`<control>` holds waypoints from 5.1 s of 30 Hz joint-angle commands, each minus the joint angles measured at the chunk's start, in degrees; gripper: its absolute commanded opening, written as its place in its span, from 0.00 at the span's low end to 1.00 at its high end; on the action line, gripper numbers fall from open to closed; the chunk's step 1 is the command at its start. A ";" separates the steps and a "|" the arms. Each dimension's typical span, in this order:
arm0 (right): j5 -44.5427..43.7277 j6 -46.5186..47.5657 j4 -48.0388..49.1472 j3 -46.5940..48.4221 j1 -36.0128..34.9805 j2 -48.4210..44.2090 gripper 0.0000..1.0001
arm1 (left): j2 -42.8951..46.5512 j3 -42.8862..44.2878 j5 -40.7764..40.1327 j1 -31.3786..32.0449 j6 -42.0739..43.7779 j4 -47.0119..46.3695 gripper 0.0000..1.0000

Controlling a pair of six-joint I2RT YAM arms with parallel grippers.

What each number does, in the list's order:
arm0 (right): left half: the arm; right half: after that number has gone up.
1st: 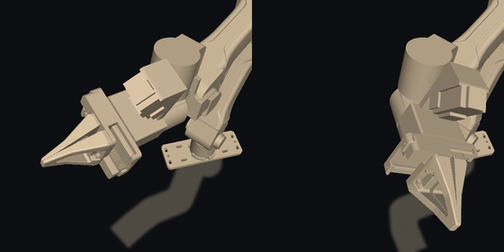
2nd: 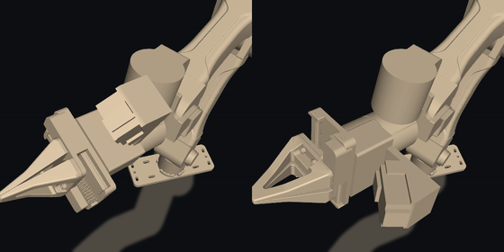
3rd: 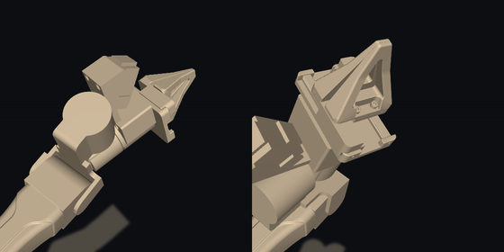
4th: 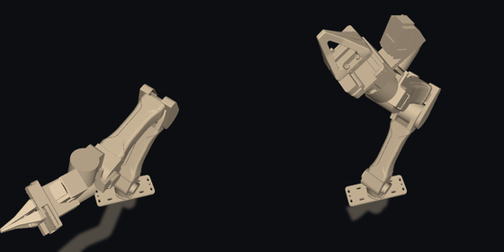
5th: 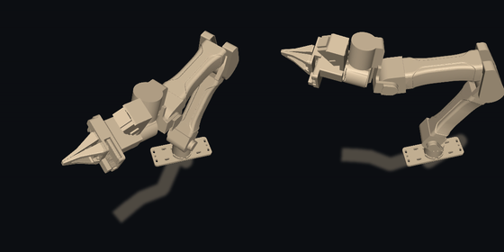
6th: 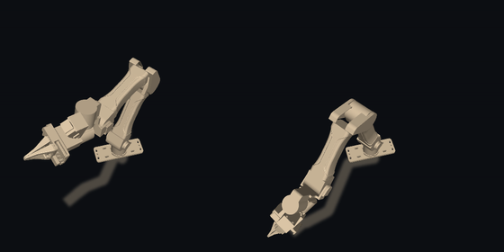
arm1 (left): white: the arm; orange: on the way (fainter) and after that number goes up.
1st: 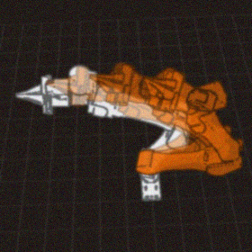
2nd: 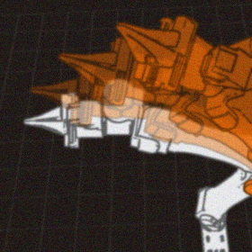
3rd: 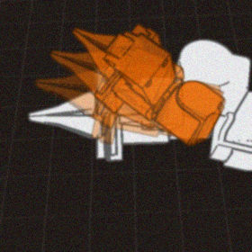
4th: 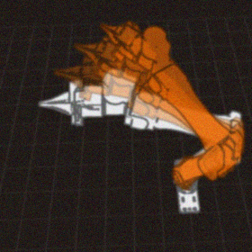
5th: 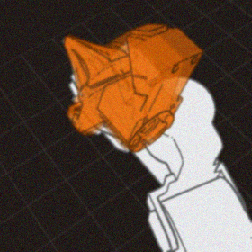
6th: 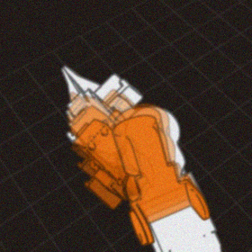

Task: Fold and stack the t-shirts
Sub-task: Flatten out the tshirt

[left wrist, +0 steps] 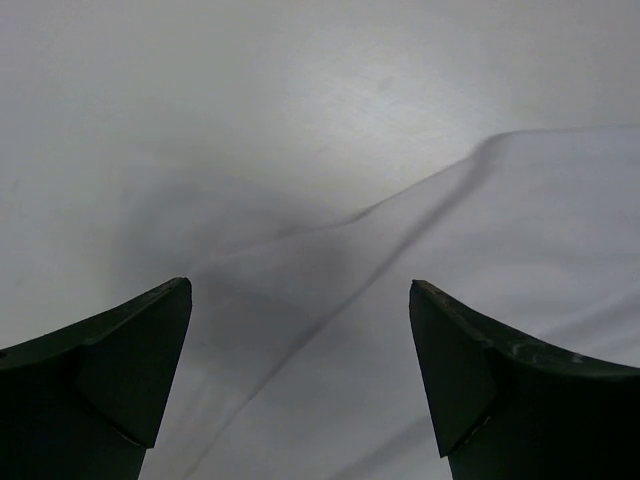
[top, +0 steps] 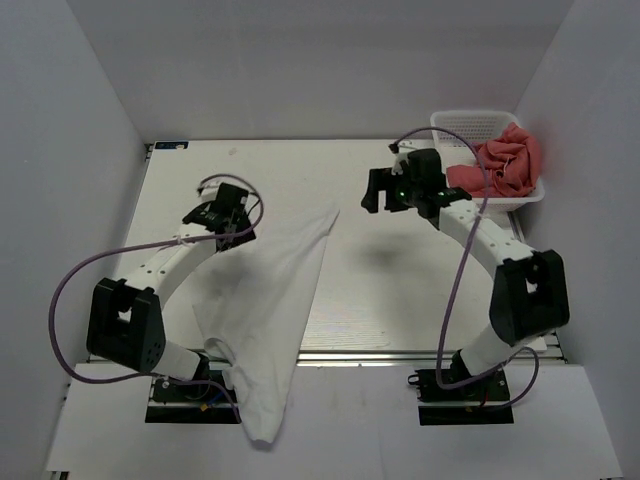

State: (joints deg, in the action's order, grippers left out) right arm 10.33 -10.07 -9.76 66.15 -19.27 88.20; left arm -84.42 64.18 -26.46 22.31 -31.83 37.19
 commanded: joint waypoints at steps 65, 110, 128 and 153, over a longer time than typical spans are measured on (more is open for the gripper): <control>-17.62 -8.13 -12.31 46.70 -12.81 49.78 0.17 | 23.34 -27.97 12.66 -13.25 3.45 -16.18 0.00; -6.47 20.53 -1.22 38.34 -12.28 -36.42 0.00 | 46.10 29.50 26.99 -12.81 16.71 -16.98 0.00; -5.22 17.54 0.61 25.64 -12.11 -48.30 0.00 | 49.71 29.87 32.52 -13.34 15.66 -16.26 0.00; -44.60 19.21 32.79 2.48 -8.60 3.45 0.00 | 0.25 2.24 18.64 -13.25 12.06 -39.12 0.00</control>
State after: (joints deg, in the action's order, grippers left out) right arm -30.87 10.07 17.52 62.81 -29.15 88.33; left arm -79.31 60.90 -5.89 9.43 -19.99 2.61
